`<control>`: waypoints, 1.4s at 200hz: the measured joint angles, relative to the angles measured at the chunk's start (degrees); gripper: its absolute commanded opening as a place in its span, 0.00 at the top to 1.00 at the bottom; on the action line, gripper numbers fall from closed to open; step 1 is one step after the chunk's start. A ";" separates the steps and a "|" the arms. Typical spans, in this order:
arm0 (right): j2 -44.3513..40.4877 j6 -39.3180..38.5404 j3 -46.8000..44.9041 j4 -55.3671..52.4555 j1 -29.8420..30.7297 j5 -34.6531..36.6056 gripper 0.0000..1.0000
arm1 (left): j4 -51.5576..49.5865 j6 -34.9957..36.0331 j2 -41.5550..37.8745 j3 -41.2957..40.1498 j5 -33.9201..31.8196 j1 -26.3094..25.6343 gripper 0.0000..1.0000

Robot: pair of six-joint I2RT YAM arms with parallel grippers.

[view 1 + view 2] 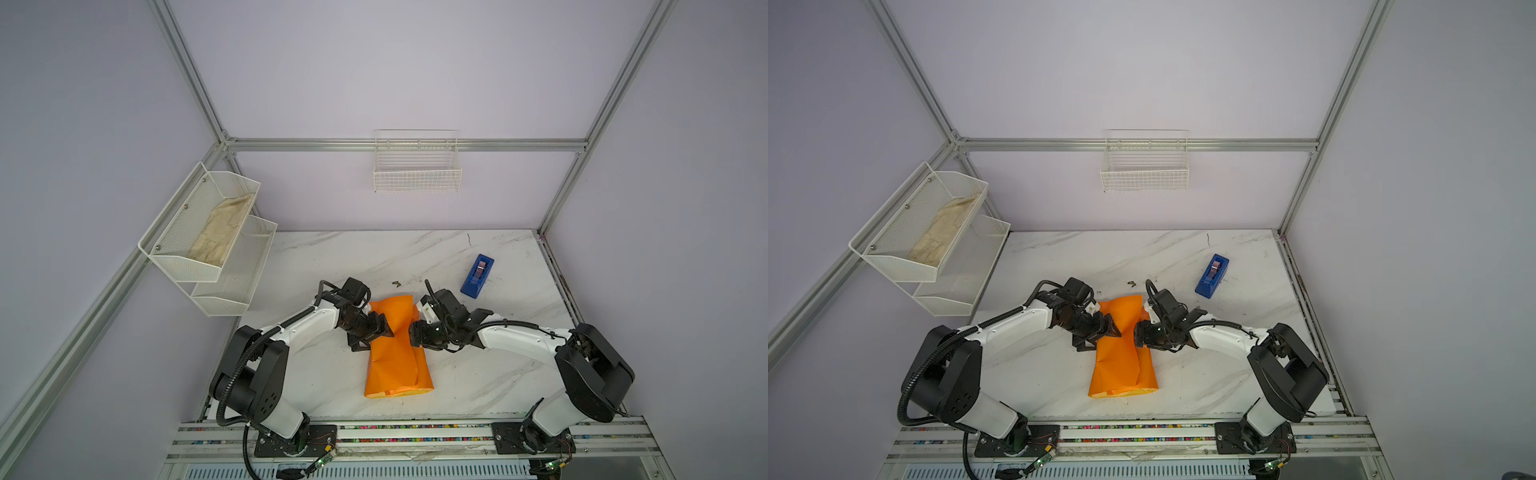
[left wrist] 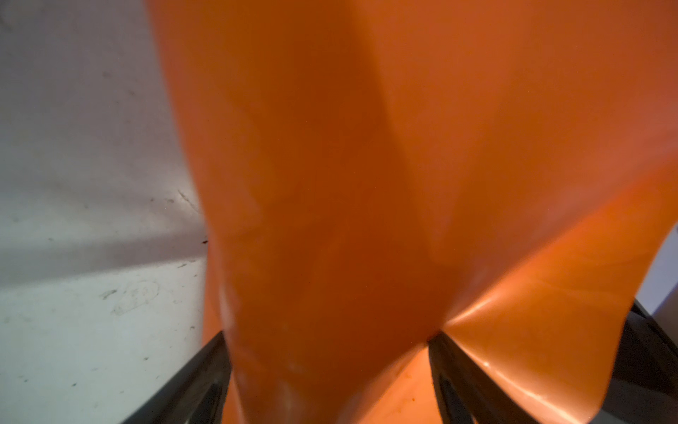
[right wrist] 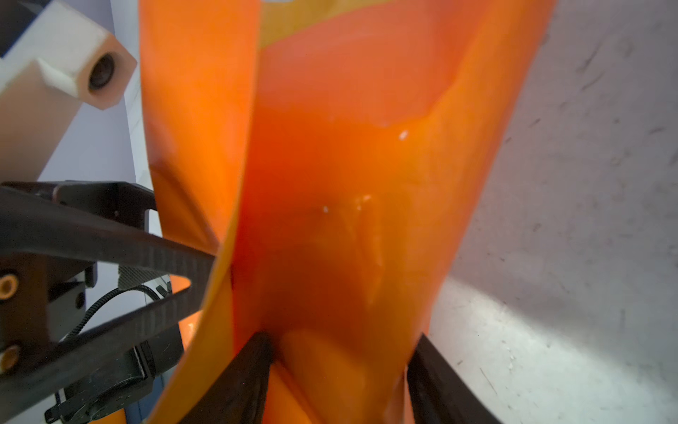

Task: Wrap a gift box in wrapping paper
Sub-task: Adjust the wrapping paper for the gift box.

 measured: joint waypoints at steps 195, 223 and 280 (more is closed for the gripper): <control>0.00 3.23 2.69 -3.43 3.63 5.44 0.20 | -8.33 5.05 -17.38 -4.46 -1.81 13.66 0.13; -1.92 3.85 2.73 -3.67 3.63 4.13 0.18 | -8.20 5.70 -17.51 -4.55 -1.77 14.27 0.13; -4.96 7.50 2.25 0.11 3.63 -2.27 0.24 | -6.82 5.75 -17.49 -5.16 -1.27 15.39 0.13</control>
